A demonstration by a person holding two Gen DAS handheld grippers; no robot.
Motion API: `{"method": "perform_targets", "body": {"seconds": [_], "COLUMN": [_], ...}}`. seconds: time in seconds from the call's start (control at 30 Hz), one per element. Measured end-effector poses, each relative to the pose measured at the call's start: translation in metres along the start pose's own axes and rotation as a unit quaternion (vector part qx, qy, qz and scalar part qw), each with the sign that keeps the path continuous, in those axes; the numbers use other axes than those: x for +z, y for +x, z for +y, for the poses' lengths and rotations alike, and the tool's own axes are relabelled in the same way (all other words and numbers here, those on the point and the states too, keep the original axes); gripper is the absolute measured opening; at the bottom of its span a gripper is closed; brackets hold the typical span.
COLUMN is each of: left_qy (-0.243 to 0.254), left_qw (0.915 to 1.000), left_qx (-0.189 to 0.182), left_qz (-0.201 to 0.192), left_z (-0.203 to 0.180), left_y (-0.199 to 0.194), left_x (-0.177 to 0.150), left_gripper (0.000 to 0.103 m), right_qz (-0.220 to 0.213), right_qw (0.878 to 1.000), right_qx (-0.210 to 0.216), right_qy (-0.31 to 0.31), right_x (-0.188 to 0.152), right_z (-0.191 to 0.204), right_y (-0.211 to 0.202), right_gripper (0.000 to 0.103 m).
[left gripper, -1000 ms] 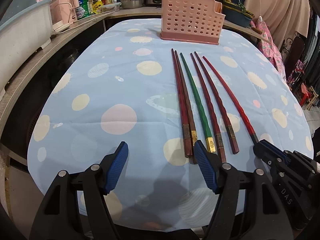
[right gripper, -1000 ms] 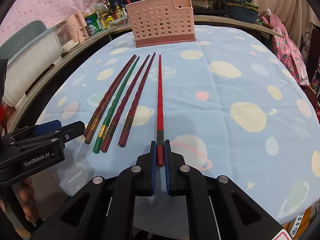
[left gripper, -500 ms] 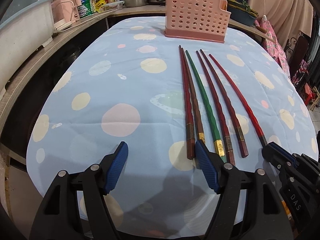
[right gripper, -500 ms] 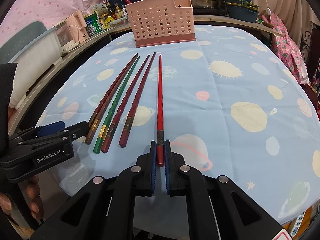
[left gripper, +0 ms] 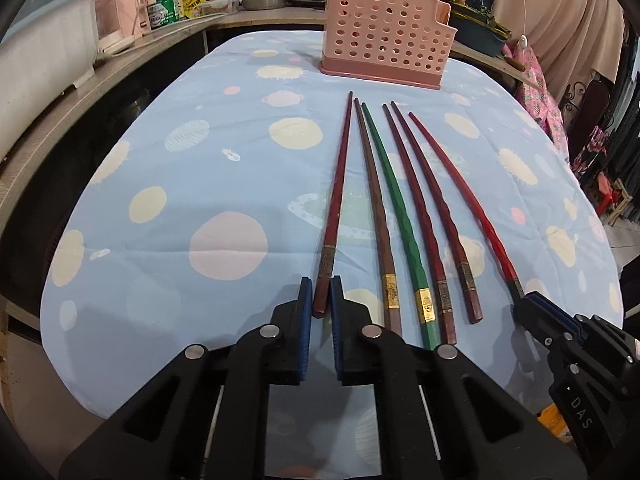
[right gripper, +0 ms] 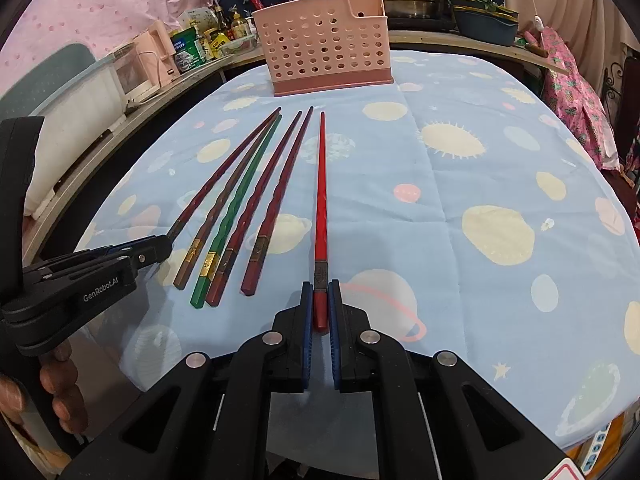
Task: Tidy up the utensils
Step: 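Lift both held chopsticks up over the pink caddy with both tools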
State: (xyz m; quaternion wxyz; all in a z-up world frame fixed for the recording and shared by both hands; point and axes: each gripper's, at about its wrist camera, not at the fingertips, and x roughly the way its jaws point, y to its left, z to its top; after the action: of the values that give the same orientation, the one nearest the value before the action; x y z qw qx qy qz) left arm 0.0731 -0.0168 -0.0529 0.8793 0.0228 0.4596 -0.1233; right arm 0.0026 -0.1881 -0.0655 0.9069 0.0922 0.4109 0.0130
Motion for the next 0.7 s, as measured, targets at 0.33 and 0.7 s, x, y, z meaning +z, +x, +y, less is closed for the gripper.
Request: {"method": "perform_targets", "body": {"seconds": [0.33,0.7], "left_qy": [-0.017,-0.037], "left_qw": [0.9996,0.9960], "left_qx": [-0.008,-0.016], "left_qz": [-0.021,-0.080], "left_z": [0.008,0.024], "left_y": [-0.031,-0.081], "left_x": [0.011,0.063], "left_gripper": [0.008,0.008], "right_qz": [-0.033,-0.123], "right_qw": [0.999,0.992], "right_qx": [0.009,0.011], "right_qy": [0.017,0.029], "right_x": [0.020,0.088], "right_z": [-0.009,-0.027], "right_y": [-0.031,-0.089], "right_gripper": [0.007,0.007]}}
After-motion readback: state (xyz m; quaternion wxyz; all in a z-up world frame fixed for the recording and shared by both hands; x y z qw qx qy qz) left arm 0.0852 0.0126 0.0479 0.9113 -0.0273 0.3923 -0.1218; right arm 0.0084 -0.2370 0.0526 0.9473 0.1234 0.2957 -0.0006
